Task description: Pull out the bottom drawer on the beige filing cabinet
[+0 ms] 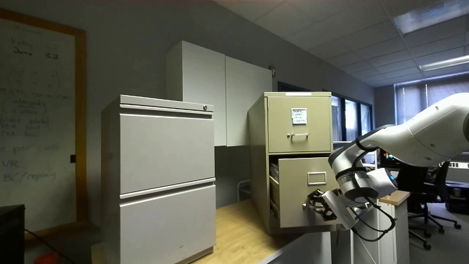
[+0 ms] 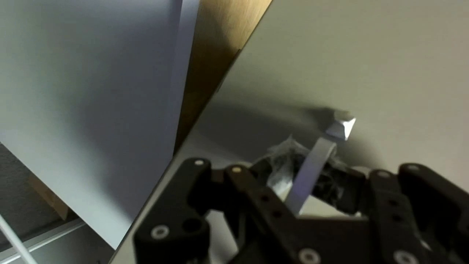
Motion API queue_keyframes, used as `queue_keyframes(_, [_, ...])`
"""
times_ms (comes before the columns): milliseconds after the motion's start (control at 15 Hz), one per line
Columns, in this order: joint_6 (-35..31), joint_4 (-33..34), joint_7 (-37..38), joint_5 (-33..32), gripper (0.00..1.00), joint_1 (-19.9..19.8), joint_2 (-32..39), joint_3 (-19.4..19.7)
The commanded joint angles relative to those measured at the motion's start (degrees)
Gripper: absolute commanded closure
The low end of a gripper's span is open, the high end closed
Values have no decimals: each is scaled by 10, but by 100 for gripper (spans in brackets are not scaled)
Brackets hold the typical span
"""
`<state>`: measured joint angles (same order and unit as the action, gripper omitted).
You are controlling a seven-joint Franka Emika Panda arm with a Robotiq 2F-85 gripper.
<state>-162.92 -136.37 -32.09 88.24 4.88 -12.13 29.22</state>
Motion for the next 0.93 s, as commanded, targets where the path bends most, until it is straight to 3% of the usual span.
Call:
queue_keyframes(0, [-7,-97,36,-13,99,23,-51,-37])
queue_keyframes(533, [-62,-152,39,-1,98,26,-108,-67])
queue_keyframes(600, [-69,-159,41,0,70,27,-115,-71])
queue_keyframes(667, [-78,-166,45,0,69,27,-122,-76])
queue_keyframes(867, [-136,-183,72,26,47,31,-145,-101])
